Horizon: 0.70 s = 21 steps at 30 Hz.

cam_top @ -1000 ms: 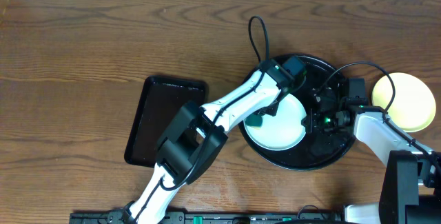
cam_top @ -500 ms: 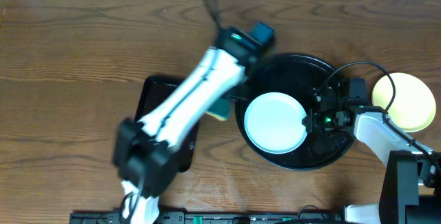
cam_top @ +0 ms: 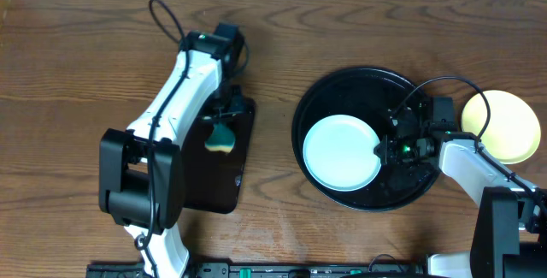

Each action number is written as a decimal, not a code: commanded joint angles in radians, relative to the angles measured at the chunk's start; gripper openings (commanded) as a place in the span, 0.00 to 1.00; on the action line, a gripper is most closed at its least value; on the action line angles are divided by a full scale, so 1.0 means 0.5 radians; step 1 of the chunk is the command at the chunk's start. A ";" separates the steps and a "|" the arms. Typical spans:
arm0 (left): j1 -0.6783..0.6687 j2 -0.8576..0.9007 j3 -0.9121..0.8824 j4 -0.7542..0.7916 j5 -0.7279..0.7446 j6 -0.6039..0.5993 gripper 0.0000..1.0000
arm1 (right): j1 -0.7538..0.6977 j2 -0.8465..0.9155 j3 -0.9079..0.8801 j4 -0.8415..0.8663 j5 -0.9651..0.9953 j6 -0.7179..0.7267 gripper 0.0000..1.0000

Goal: Clean dirty plates on tray and stack at the side
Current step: 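Return the sponge to the small black tray with the left gripper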

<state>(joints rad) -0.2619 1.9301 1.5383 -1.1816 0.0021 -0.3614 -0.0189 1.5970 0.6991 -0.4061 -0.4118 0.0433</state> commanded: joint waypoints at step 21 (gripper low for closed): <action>0.076 -0.973 -0.190 0.102 -0.072 0.034 0.73 | 0.090 -0.357 0.146 -0.138 0.259 0.047 0.01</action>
<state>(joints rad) -0.2291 1.5295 1.4406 -1.1244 -0.0319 -0.3428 0.0013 1.5188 0.7242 -0.4709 -0.3592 0.0483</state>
